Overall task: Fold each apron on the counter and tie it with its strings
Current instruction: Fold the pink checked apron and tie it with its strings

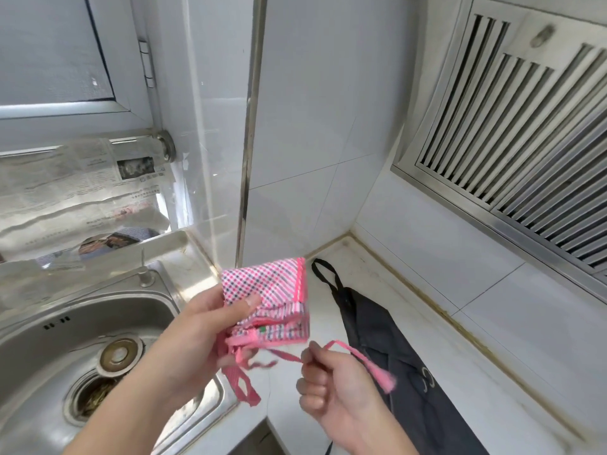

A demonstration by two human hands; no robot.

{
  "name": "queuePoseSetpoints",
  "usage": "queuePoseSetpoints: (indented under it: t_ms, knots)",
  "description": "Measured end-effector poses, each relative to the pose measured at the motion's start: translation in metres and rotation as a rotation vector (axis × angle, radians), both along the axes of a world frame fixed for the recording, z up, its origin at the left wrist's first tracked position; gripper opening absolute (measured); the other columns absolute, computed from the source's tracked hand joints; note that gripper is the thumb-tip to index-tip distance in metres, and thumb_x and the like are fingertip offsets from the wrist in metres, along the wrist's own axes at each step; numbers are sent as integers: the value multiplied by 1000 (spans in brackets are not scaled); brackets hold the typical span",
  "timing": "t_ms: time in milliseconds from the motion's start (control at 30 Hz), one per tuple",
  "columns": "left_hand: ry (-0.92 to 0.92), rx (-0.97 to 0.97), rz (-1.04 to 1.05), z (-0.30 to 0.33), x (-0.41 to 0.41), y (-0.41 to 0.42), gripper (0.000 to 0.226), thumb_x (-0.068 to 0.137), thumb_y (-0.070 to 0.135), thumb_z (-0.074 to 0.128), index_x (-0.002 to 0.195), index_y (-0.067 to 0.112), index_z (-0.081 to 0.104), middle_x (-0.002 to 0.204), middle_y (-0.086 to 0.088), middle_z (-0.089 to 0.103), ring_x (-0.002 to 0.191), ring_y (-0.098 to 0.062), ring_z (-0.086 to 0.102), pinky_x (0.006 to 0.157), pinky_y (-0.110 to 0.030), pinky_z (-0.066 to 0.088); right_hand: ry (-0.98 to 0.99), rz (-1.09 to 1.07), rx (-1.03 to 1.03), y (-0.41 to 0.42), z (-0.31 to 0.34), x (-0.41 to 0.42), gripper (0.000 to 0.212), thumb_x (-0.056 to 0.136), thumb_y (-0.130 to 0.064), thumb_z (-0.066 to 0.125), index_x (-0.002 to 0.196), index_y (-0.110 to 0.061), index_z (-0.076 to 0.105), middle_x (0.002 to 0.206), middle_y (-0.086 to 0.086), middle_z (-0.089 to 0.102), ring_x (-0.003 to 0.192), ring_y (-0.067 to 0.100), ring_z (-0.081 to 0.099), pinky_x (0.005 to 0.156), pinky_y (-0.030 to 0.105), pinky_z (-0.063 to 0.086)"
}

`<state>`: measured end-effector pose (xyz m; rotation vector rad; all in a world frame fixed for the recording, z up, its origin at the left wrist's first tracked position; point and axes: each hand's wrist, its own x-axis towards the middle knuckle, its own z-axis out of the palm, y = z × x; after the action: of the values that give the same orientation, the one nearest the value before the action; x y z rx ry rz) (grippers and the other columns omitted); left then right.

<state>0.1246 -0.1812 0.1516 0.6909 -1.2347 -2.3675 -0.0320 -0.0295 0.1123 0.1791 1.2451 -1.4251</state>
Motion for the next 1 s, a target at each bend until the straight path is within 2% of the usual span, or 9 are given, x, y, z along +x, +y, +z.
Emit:
queuePoseSetpoints:
  t_ms: [100, 167, 267, 333, 400, 533, 733, 867, 1000]
  knots:
    - [-77, -75, -318, 0, 5, 3, 39, 85, 22, 85, 118, 9, 70, 100, -25, 69, 76, -35, 59, 57, -29, 49, 25, 35, 16, -9, -10, -11, 24, 102, -19, 59, 85, -3, 65, 72, 8, 46, 59, 16, 36, 56, 26, 30]
    - [-131, -109, -475, 1, 5, 5, 28, 93, 16, 77, 120, 10, 70, 98, -18, 73, 72, -29, 68, 57, -26, 53, 60, 29, 21, -18, -7, -23, 25, 101, -23, 64, 97, 1, 66, 76, 10, 50, 64, 19, 40, 67, 32, 36]
    - [-257, -292, -604, -6, -1, 7, 22, 97, 22, 73, 118, 16, 70, 108, -22, 74, 85, -31, 68, 74, -39, 51, 250, -5, -22, -31, 20, -46, 30, 108, -18, 52, 83, -3, 60, 57, 3, 38, 48, 13, 30, 46, 25, 24]
    - [-367, -370, -544, -14, -7, 11, 16, 97, 25, 72, 113, 22, 70, 94, -23, 72, 70, -26, 61, 60, -34, 45, 484, 33, -113, -39, 48, -52, 33, 109, -17, 48, 83, -2, 59, 54, 4, 40, 47, 14, 30, 43, 24, 22]
    - [-445, -303, -400, -23, -11, 12, 11, 99, 17, 68, 110, 17, 69, 76, -16, 65, 54, -21, 52, 48, -25, 34, 670, 66, -196, -40, 68, -50, 37, 110, -18, 47, 82, -1, 64, 56, 6, 44, 49, 15, 32, 44, 26, 25]
    - [-427, -179, -147, -30, -18, 11, 9, 99, 10, 66, 106, 6, 68, 73, -20, 67, 53, -25, 55, 47, -27, 40, 837, 185, -352, -25, 93, -25, 42, 109, -23, 49, 84, 2, 72, 64, 14, 56, 54, 20, 44, 49, 30, 37]
    - [-231, 5, 179, -16, -23, 3, 16, 100, 5, 59, 89, -6, 59, 64, -22, 53, 43, -23, 43, 39, -26, 37, 649, 287, -386, -4, 55, 20, 40, 103, -30, 59, 88, 4, 75, 73, 21, 67, 58, 24, 56, 51, 30, 47]
    - [-136, 128, 181, -5, -25, 6, 17, 97, 9, 63, 86, -4, 64, 63, -18, 53, 43, -19, 45, 39, -23, 42, 463, 220, -279, -3, 32, 28, 36, 91, -30, 66, 84, 4, 76, 71, 25, 65, 54, 26, 54, 48, 31, 45]
    - [-95, 179, 73, -2, -28, 16, 22, 92, 15, 67, 79, -2, 70, 63, -16, 57, 44, -17, 53, 41, -23, 50, 457, 249, -238, -3, 26, 25, 35, 94, -31, 68, 79, 0, 75, 66, 22, 63, 50, 24, 49, 46, 29, 39]
